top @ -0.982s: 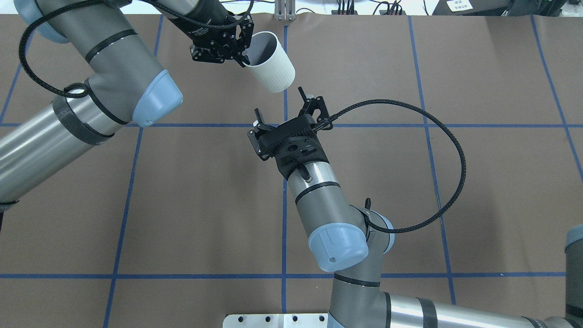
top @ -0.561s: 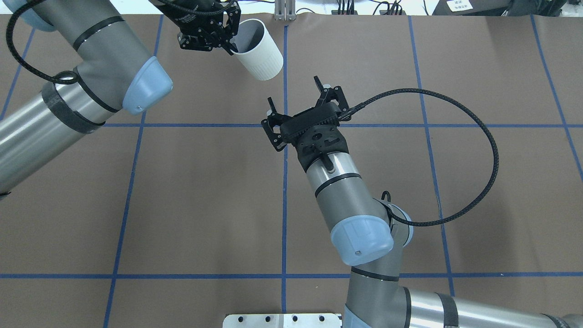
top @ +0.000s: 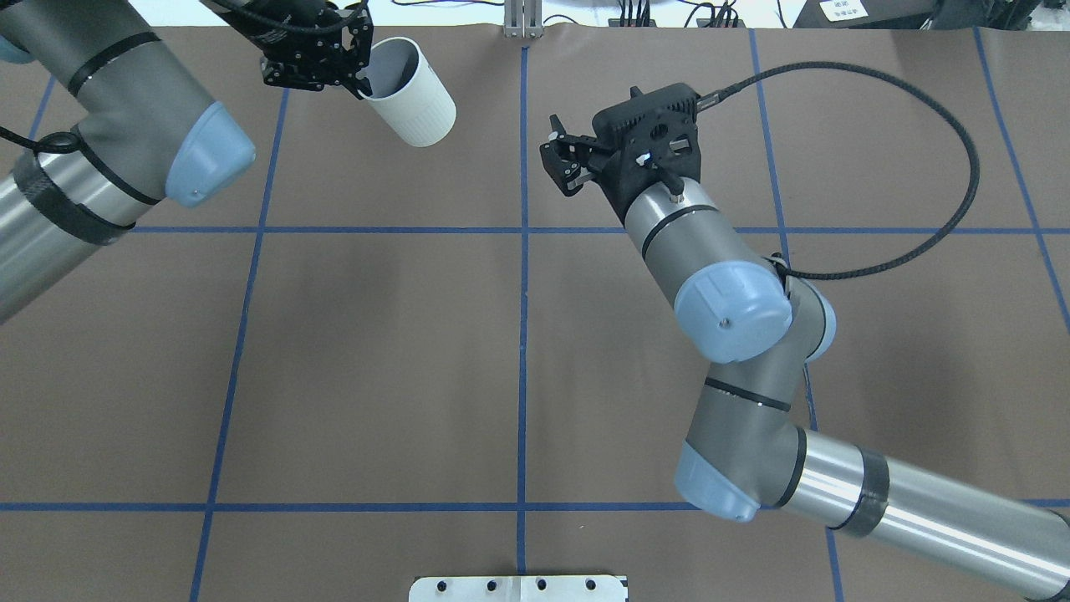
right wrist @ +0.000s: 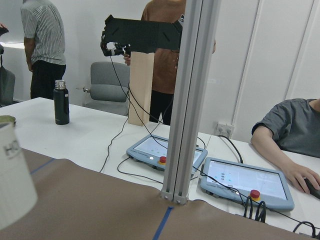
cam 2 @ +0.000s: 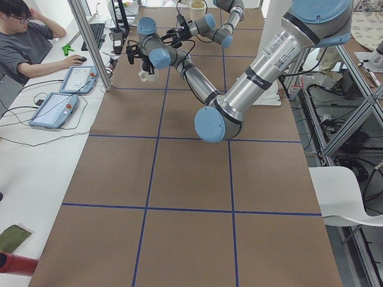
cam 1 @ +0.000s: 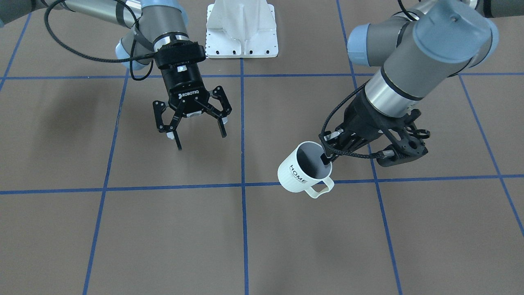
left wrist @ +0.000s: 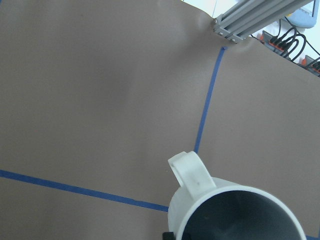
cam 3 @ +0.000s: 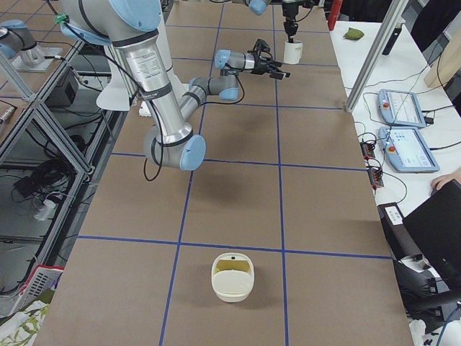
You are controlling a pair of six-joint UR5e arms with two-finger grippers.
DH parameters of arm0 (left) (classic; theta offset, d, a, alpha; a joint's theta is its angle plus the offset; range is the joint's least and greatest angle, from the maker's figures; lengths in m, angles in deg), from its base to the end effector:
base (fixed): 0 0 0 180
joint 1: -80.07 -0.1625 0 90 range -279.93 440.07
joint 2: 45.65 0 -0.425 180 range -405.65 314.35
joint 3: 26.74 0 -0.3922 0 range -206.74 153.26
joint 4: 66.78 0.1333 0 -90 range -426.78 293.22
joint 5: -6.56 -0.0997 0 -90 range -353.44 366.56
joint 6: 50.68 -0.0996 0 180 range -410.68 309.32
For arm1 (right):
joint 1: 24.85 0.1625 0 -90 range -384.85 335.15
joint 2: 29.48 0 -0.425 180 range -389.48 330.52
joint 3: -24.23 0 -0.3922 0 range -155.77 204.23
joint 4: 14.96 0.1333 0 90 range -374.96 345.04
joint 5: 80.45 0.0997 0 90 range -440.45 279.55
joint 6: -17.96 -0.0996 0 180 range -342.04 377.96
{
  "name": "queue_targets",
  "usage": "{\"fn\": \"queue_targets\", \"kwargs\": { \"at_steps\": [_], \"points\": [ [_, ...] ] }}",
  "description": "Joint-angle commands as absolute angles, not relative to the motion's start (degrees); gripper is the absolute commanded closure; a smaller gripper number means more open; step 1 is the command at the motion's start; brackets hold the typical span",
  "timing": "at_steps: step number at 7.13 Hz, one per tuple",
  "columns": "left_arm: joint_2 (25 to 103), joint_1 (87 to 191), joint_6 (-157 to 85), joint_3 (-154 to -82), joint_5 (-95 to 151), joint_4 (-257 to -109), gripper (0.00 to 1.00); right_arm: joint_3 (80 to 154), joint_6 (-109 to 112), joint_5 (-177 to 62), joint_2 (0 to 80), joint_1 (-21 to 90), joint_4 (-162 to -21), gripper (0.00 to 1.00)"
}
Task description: Left arm hands cup to right arm to dump lemon
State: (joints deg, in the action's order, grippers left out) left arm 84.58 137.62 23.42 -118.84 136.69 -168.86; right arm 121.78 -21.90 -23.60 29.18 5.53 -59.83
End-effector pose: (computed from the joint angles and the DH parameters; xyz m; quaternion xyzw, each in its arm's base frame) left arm 0.3089 -0.6146 0.1861 0.0122 0.5267 -0.1504 0.8366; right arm -0.4396 -0.4754 0.1888 0.5763 -0.3525 0.0659 0.7344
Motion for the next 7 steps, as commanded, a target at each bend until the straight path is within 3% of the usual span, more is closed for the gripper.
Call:
{"fn": "queue_targets", "kwargs": {
  "at_steps": [1,5,7],
  "points": [
    [77.0,139.0,18.5,-123.3,136.8,-168.9,1.0,122.9,-24.9,-11.3,29.3,12.7,-71.2,0.0],
    [62.3,143.3,-3.5,-124.7,136.3,-169.1,1.0,123.3,-26.3,22.3,29.5,27.0,-91.2,0.0],
    [55.2,143.4,-15.1,-124.3,132.8,-171.5,1.0,123.1,-22.2,34.6,32.0,33.0,-93.8,0.0]
  ]
}}
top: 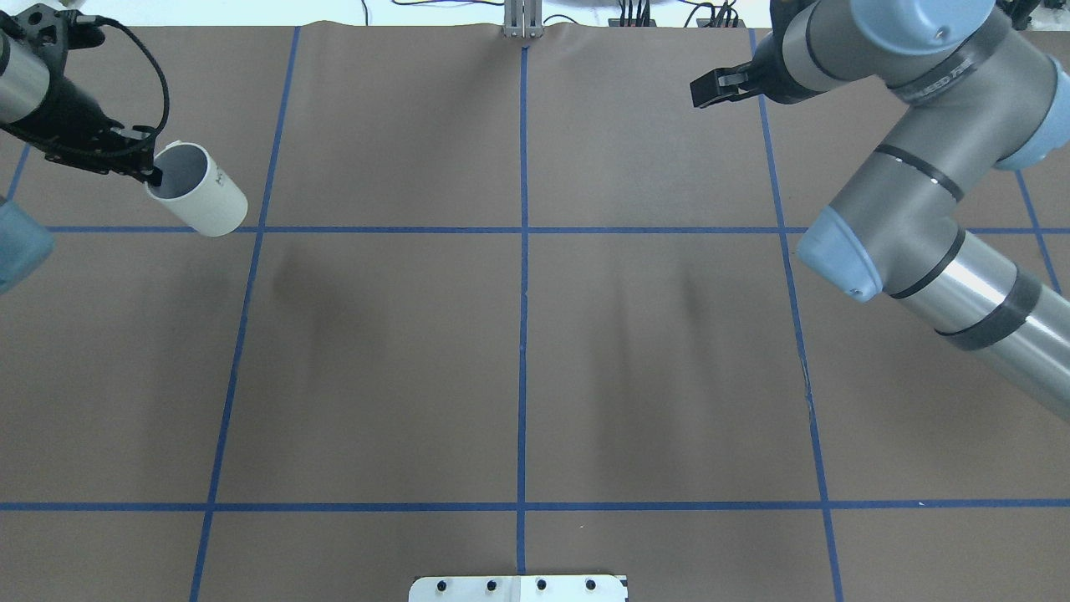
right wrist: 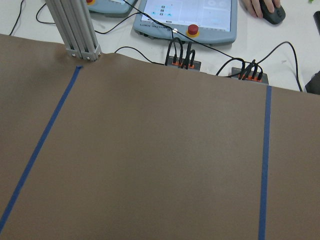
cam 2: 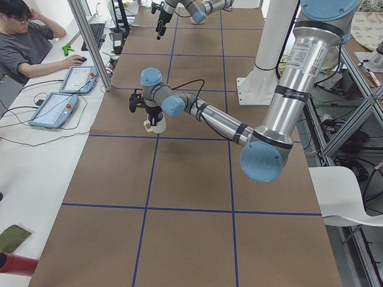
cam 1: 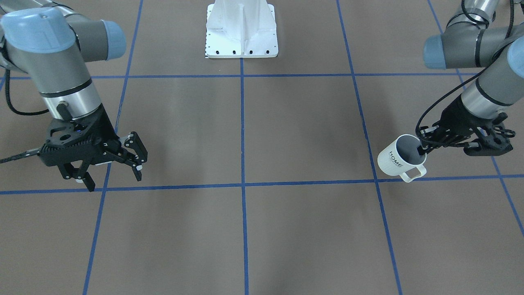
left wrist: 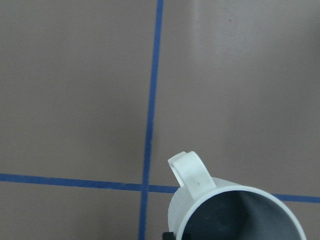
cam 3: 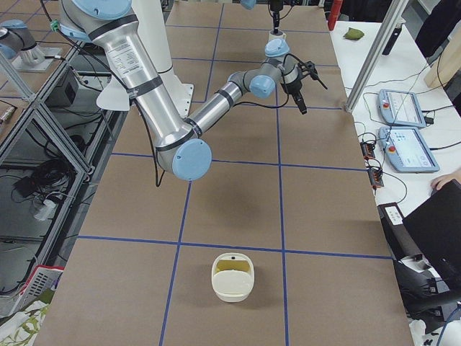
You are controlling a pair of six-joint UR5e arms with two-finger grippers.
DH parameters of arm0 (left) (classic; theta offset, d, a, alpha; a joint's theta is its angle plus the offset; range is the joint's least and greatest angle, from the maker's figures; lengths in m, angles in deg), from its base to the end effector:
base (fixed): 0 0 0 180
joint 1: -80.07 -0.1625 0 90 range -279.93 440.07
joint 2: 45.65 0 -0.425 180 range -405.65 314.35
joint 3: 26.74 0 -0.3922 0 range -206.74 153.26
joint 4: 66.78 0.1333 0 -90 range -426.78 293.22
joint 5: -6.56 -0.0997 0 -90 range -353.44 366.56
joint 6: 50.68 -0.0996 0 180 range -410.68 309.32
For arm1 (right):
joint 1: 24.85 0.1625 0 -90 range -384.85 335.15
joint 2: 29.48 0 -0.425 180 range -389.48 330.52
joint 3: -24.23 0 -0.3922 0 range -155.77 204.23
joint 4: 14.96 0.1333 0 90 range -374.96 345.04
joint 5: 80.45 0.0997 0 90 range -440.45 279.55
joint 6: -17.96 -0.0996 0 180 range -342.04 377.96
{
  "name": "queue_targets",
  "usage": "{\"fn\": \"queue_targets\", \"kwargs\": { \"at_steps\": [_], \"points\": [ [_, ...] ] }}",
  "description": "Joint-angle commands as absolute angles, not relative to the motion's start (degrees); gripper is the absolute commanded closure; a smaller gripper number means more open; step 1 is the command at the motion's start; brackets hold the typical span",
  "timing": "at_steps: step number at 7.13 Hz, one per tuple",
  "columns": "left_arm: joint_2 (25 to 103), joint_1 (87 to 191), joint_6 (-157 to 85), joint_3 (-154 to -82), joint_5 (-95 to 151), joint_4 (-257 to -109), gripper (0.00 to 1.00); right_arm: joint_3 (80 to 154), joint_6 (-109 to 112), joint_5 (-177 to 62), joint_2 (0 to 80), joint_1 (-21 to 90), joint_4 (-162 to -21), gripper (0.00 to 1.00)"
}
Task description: Left arm hands cup to right arm to dump lemon
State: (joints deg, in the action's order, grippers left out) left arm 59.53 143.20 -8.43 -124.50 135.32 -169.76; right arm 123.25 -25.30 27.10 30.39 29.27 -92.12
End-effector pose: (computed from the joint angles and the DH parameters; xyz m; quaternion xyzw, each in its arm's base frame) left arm 0.2073 -0.5662 0.4242 0.0605 0.4250 -0.0187 0.9030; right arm -0.2995 -0.5902 0.2624 0.2466 -0.3816 -0.0096 0.8908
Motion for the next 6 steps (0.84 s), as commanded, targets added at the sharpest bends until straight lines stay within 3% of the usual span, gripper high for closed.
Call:
{"fn": "queue_targets", "kwargs": {
  "at_steps": [1,5,6],
  "points": [
    [52.6,143.4,-17.5,-122.6,132.4,-175.0,1.0,123.0,-13.8,35.9,34.7,35.3,-94.1,0.0],
    [49.1,143.4,-18.3,-118.7,132.4,-183.0,1.0,123.0,-5.5,44.6,38.1,43.0,-99.0,0.0],
    [49.1,143.4,-18.3,-118.7,132.6,-183.0,0.84,122.9,-5.5,44.6,38.5,43.1,-99.0,0.0]
  ]
}}
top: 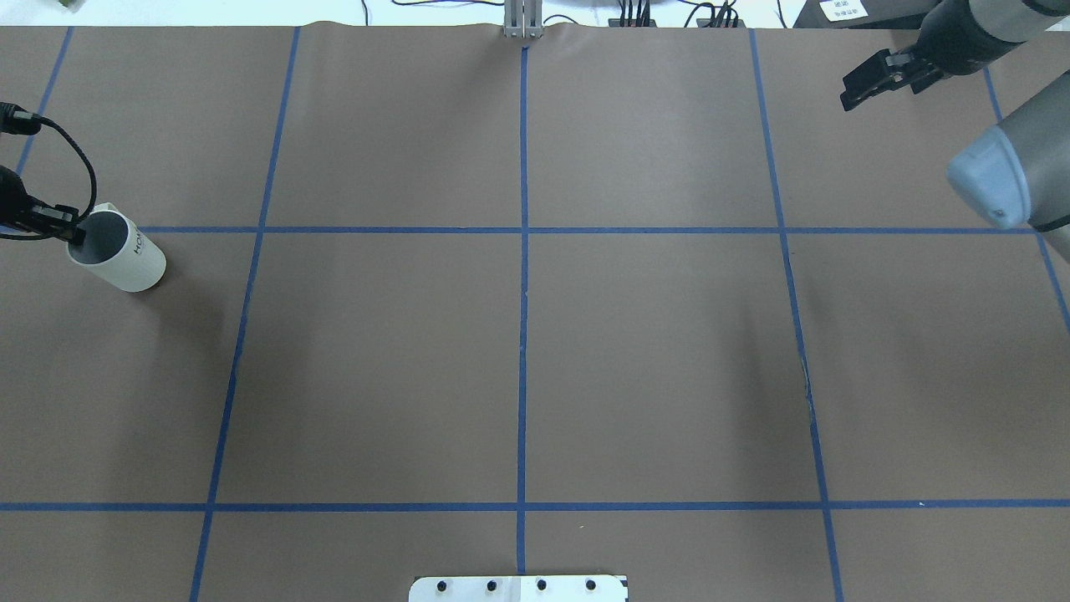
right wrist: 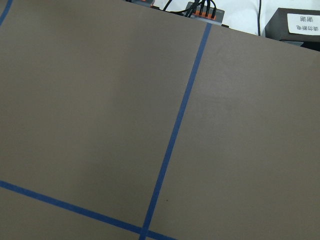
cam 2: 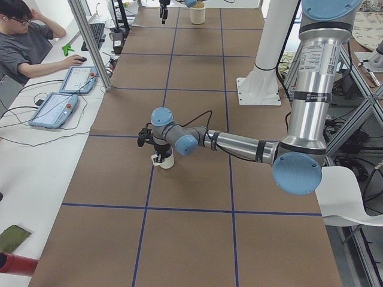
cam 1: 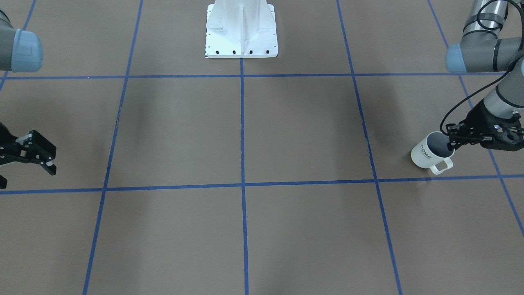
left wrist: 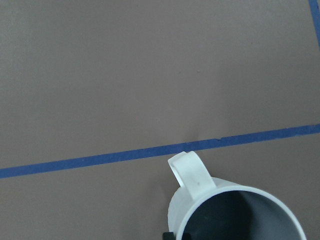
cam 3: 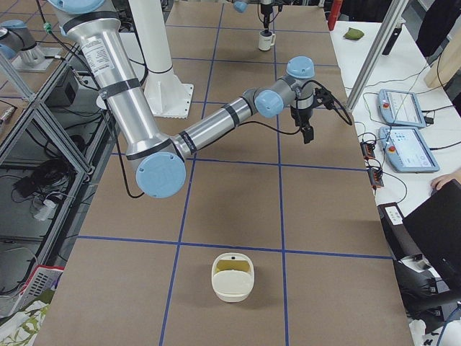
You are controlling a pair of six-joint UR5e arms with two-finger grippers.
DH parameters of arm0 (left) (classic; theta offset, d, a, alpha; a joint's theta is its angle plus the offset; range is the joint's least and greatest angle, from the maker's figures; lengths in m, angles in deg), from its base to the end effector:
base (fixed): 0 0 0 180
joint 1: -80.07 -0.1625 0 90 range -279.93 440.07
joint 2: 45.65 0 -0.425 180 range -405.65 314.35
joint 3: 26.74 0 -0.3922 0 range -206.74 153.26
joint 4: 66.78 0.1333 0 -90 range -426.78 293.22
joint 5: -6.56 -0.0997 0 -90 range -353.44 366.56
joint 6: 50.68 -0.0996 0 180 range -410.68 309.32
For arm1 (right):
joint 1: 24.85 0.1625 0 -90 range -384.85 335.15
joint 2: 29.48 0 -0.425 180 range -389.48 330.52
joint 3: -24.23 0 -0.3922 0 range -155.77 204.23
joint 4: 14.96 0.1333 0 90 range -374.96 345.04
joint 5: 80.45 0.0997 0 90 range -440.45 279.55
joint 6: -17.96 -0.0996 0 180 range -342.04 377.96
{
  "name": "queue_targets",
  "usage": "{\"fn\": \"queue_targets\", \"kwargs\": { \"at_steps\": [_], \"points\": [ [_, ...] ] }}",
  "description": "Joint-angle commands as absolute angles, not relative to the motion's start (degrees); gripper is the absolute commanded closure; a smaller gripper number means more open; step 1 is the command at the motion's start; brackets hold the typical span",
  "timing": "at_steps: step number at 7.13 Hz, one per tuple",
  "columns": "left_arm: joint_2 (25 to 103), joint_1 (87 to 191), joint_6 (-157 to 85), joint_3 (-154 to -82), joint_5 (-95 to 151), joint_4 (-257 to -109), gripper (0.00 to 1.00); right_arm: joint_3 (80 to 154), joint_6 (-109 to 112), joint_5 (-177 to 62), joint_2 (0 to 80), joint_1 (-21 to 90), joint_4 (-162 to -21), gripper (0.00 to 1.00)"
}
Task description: Left arm hands cup to right arm to dump lemon
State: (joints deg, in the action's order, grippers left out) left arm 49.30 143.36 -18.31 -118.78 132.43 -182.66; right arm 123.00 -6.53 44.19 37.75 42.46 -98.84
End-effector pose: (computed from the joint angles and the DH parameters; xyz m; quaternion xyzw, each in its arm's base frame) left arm 0.1818 -0.5281 0.5519 0.0886 0.3897 0.0420 0.9157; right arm -0.1714 -0.6087 0.3532 0.1696 -0.3815 -0.0819 0.9050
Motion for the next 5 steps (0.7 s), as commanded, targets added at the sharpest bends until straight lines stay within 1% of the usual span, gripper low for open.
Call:
{"fn": "queue_targets", "kwargs": {
  "at_steps": [1,2,3,4,5],
  "points": [
    [49.1,143.3,-18.3,-118.7,132.4,-183.0,0.61,122.9,-5.5,44.6,38.8,43.2,-99.1,0.0],
    [49.1,143.4,-18.3,-118.8,132.4,-183.0,0.51,122.8,-5.3,44.6,39.5,43.2,-99.0,0.0],
    [49.2,143.4,-18.3,-119.4,132.5,-182.7,0.16,122.7,-5.2,44.6,40.3,43.9,-99.1,0.0],
    [49.4,146.1,-18.4,-120.3,132.9,-182.2,0.0,122.2,-5.2,44.6,40.4,45.6,-100.3,0.0],
    [49.5,149.2,-22.3,-120.0,133.9,-181.2,0.0,122.2,-4.9,44.8,40.4,47.5,-102.8,0.0]
  ]
}}
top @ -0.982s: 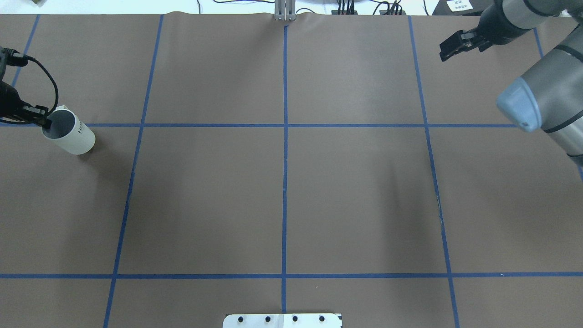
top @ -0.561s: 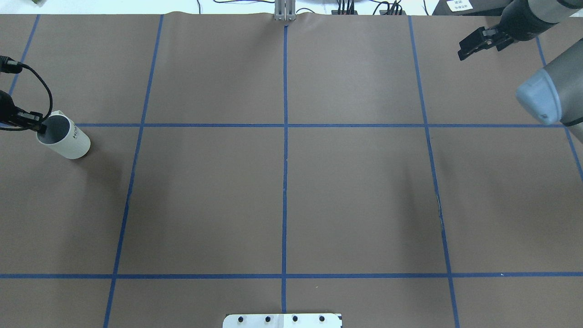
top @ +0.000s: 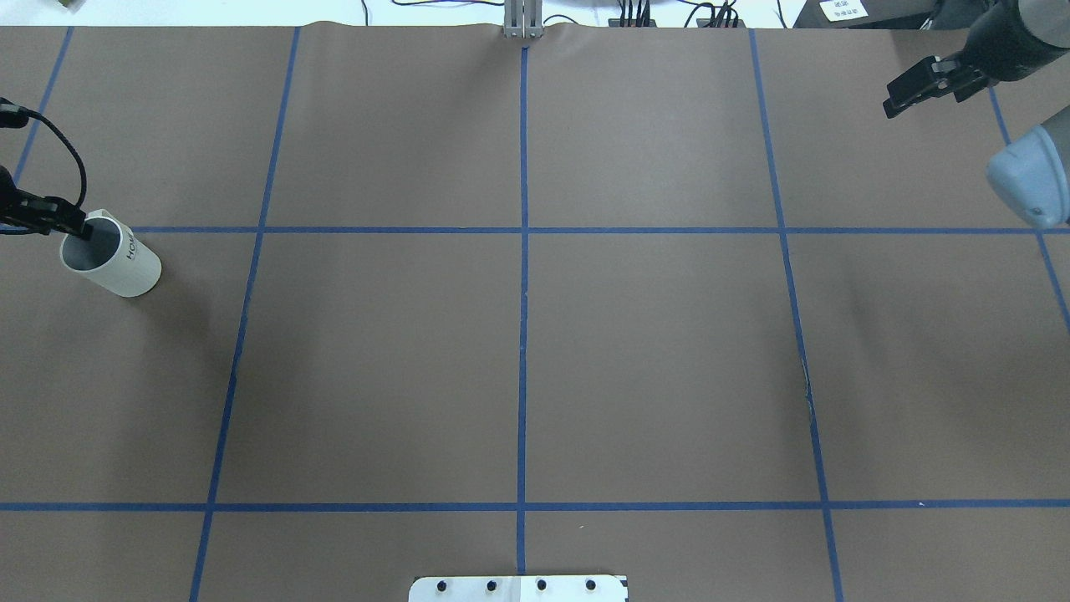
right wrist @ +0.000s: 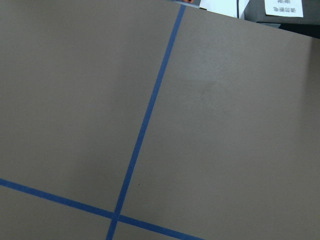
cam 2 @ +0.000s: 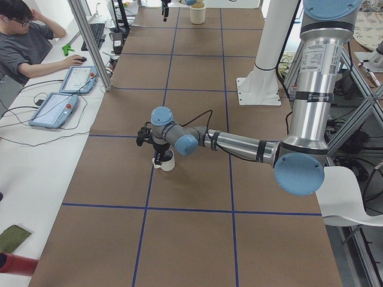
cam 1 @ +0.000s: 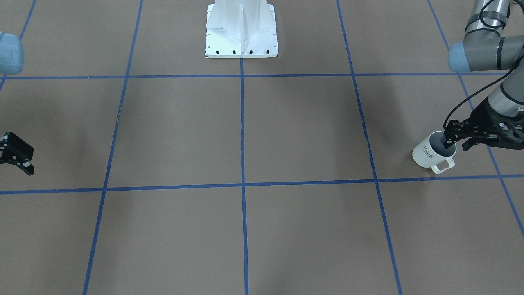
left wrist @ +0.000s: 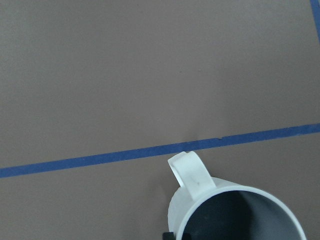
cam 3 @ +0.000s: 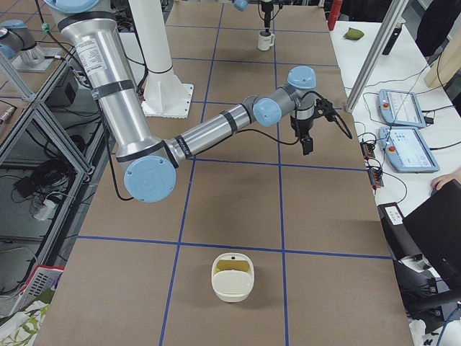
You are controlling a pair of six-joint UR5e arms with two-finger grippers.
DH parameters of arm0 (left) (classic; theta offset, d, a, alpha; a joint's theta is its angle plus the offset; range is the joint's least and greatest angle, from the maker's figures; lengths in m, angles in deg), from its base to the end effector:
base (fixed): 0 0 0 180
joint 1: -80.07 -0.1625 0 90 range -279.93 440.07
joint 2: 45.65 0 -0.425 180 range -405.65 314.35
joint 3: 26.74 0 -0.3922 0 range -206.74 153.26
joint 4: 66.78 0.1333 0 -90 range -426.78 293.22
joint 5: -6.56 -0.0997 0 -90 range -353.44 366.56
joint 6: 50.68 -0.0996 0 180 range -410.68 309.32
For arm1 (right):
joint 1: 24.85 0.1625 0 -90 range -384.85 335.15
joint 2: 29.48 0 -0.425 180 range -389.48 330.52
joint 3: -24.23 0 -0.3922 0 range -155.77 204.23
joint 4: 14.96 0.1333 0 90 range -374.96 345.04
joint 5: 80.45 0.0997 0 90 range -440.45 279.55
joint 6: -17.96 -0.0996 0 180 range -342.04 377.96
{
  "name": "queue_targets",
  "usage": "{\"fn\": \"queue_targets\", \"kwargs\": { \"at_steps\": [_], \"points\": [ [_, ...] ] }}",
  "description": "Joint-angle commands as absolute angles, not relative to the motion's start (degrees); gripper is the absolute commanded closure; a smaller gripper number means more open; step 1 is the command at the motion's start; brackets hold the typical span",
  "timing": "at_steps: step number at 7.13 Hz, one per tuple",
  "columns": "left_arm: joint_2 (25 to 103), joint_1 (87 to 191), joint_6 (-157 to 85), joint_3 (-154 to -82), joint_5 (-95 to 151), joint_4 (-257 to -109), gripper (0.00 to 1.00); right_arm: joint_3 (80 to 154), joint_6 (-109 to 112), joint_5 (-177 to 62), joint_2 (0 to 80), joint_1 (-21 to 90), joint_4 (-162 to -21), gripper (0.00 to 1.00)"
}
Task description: Left arm hands cup to right arm to dump lemon
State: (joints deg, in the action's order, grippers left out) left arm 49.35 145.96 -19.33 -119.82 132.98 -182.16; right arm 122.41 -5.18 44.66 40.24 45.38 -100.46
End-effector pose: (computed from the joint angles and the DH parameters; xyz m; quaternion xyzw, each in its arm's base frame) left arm 0.1581 -0.5348 0.5427 0.1028 0.3921 0.0323 0.9136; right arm -0.1382 -0.6093 0.3884 0.1459 -0.3681 -0.0586 0.9164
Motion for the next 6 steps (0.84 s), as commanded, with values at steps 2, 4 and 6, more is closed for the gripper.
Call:
{"fn": "queue_targets", "kwargs": {
  "at_steps": [2,4,6],
  "points": [
    [50.0,157.8,-40.4,-120.3,135.6,-168.8,0.0,122.2,1.6,44.3,41.1,49.0,-108.0,0.0],
    [50.0,166.5,-54.7,-120.1,135.4,-160.0,0.0,122.1,5.4,46.6,43.8,53.5,-108.5,0.0],
    [47.5,170.0,-59.5,-119.6,135.4,-157.9,0.0,120.6,5.6,48.6,44.2,54.3,-110.3,0.0]
  ]
}}
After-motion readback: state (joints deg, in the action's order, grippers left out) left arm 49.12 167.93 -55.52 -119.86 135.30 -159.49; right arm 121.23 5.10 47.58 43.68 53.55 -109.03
